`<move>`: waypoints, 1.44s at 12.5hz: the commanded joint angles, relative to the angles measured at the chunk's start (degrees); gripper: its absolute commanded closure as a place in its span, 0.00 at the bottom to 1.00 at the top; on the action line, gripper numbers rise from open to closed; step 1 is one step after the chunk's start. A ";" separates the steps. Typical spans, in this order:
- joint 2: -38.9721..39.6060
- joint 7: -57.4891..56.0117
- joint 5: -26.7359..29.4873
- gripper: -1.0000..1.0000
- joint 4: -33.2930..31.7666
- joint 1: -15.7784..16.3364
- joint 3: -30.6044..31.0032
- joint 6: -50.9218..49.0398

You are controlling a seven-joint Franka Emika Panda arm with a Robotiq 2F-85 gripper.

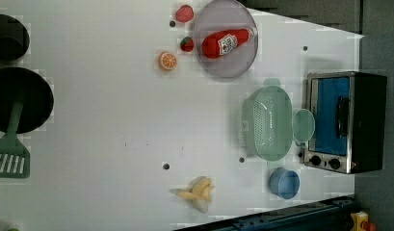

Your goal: Drag strainer right to left.

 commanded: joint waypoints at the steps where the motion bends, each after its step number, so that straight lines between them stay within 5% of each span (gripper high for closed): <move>1: 10.44 5.99 0.67 0.00 -8.53 1.55 -0.04 6.56; 8: 32.47 19.25 0.67 0.00 -14.44 1.69 0.21 36.79; 13: 46.30 32.46 0.69 0.00 -14.35 1.87 1.92 50.03; 18: 52.80 33.51 0.71 0.00 -14.21 2.23 3.14 56.55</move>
